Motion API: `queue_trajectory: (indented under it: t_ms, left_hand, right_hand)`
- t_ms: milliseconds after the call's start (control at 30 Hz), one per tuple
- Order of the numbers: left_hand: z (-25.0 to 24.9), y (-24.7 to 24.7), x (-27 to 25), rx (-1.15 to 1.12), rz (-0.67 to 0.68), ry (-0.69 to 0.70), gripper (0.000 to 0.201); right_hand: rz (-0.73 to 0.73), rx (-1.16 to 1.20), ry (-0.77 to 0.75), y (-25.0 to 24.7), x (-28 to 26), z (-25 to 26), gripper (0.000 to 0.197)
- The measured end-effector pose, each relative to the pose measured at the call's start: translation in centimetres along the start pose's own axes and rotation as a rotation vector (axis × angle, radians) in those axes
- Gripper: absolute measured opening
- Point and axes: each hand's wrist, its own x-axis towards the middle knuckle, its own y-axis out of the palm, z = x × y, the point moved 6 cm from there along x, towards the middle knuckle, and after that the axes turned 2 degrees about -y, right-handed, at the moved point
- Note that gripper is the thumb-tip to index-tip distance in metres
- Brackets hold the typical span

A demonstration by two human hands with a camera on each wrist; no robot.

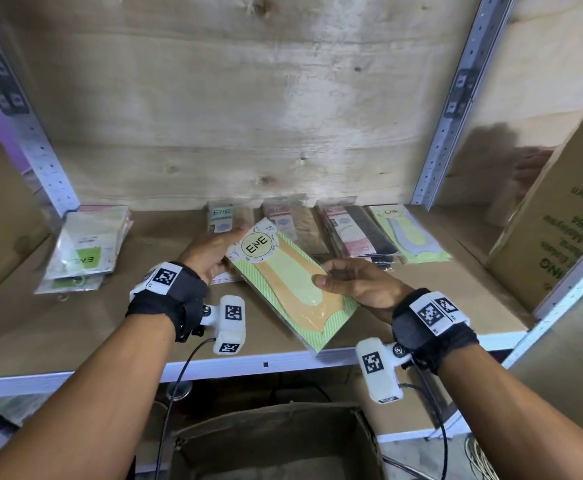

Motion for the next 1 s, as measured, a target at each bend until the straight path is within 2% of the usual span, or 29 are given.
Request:
queue_trajectory:
  t_ms: [100, 167, 233, 300, 400, 500, 600, 700, 800, 967, 1000]
  left_hand:
    - [-0.6, 0.0, -0.5, -0.067, 0.014, -0.009, 0.050]
    - [-0.8, 0.8, -1.1, -0.083, 0.080, -0.018, 0.061]
    - [-0.6, 1.9, -1.8, -0.041, 0.154, -0.032, 0.060]
    - [-0.3, 3.3, -2.7, 0.056, 0.266, -0.044, 0.057]
    - [0.0, 5.3, -3.9, 0.211, 0.427, -0.017, 0.048]
    - [-0.6, 6.0, -3.8, 0.242, 0.357, 0.041, 0.046]
    - [-1.3, 6.6, -3.2, 0.206, 0.238, 0.074, 0.044]
    - [-1.6, 8.5, -2.4, 0.199, 0.197, 0.077, 0.026]
    - [-2.2, 12.2, -1.7, 0.189, 0.239, 0.054, 0.020]
    - [-4.0, 19.5, 0.9, 0.270, 0.254, 0.002, 0.047]
    - [-4.1, 21.1, 1.4, 0.292, 0.268, -0.019, 0.045]
  right_hand:
    - [-0.037, 0.040, 0.022, 0.0, 0.5, 0.3, 0.006]
    - [-0.115, 0.150, 0.013, -0.3, 1.0, 0.5, 0.011]
    - [-0.177, 0.276, -0.003, -0.5, 1.4, 0.7, 0.012]
    - [-0.223, 0.339, -0.015, -0.6, 1.7, 0.8, 0.023]
    - [-0.276, 0.356, 0.008, -0.8, 1.9, 1.0, 0.025]
    - [-0.307, 0.334, 0.022, -1.5, 2.0, 1.4, 0.023]
    - [-0.263, 0.318, 0.051, -2.4, 1.9, 1.3, 0.028]
    - [-0.273, 0.287, 0.081, -4.6, 1.7, 0.8, 0.037]
    - [-0.436, 0.265, 0.092, -8.7, 1.4, 0.1, 0.042]
    - [-0.673, 0.153, 0.132, -15.7, 0.5, -1.8, 0.033]
    - [-0.713, 0.125, 0.136, -17.1, 0.3, -2.0, 0.031]
